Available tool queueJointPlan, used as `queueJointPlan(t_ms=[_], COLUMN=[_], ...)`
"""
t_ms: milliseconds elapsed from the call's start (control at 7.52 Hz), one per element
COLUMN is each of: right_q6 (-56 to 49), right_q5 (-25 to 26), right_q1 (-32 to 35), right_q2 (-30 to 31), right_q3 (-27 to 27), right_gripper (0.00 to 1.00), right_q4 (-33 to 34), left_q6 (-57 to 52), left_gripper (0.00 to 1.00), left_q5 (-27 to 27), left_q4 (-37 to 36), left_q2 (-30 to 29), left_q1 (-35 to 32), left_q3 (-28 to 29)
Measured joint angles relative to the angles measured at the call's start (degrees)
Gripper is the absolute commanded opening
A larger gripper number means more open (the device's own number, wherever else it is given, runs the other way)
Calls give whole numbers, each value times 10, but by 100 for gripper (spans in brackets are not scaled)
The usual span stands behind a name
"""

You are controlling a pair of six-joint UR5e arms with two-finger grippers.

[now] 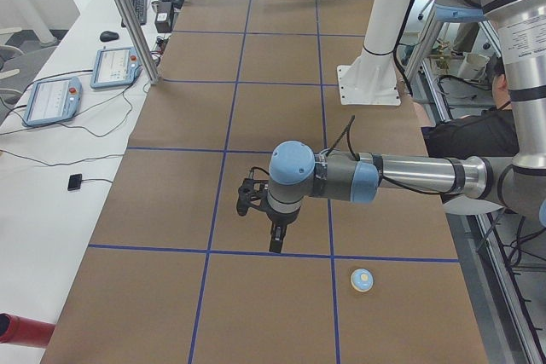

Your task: Place and press bell with both arms

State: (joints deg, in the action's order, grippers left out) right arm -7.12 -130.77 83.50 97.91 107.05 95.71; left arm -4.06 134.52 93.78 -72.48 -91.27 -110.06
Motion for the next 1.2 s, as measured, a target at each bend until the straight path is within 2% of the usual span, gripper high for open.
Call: queueJointPlan(t_ms=[399,798,1197], right_q6=[-1,-1,-1], right_q5=[-6,-6,-6], right_q1=[0,0,0], right_q2=[0,0,0], right_q3=[0,0,0], right_gripper=[100,100,100], right_q4=[-1,-1,-1], left_q6=[1,5,5], left_gripper=[100,100,100], left_q5=[1,1,-1], left_q4=[12,13,18], left_q2=[-3,7,53], left_q1=[26,93,158], left_q3=[16,50,71])
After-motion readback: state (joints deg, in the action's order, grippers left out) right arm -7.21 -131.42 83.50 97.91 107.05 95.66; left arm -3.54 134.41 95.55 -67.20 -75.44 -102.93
